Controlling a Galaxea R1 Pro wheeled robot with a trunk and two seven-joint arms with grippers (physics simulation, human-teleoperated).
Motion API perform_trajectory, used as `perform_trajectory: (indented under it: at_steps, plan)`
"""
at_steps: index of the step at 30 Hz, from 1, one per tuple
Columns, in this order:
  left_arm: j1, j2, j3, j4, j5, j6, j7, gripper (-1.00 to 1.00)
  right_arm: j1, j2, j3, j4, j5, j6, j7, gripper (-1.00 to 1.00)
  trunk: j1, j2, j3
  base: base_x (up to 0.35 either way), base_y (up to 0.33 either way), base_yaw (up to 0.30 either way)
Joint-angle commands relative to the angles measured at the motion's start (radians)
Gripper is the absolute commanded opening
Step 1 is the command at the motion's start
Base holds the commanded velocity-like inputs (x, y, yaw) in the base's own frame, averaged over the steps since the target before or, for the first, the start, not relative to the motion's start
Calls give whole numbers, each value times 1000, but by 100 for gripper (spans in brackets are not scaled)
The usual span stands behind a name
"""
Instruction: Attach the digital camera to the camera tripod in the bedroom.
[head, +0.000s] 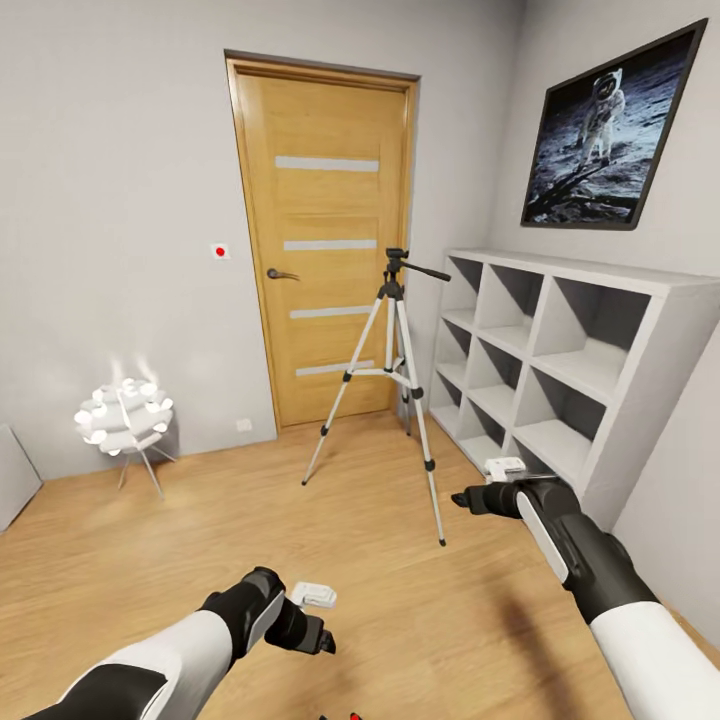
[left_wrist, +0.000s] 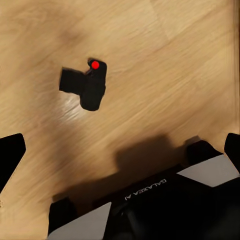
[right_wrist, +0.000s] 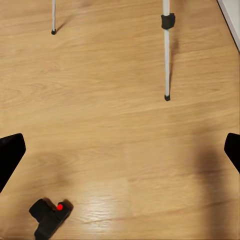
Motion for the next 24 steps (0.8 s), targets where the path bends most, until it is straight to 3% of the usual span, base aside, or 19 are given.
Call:
perform_trajectory:
  at_steps: [1, 5, 8, 15, 24]
  plan:
    - [0, 0, -12, -2, -20, 2, -18, 100, 8, -1, 2, -19, -2, 11, 1, 100, 4, -8, -4, 4, -1, -5]
    - [0, -3, -44, -3, -69, -2, -41, 100, 55, -4, 4, -133, -2, 52, 2, 100, 19, -36, -17, 2, 0, -3]
    - [-2, -6, -56, -10, -86, -11, -41, 100, 79, -6, 5, -221, -1, 87, 3, 100, 31, -57, -26, 1, 0, -1]
    - [-4, -3, -62, -27, -95, -35, -41, 100, 111, -9, 1, -361, 0, 147, 3, 100, 58, -106, -48, 0, 0, -27]
    - [-3, 13, -43, -33, -90, -48, -40, 100, 162, -5, 3, -463, -12, 180, 8, 100, 92, -169, -80, 0, 0, -207]
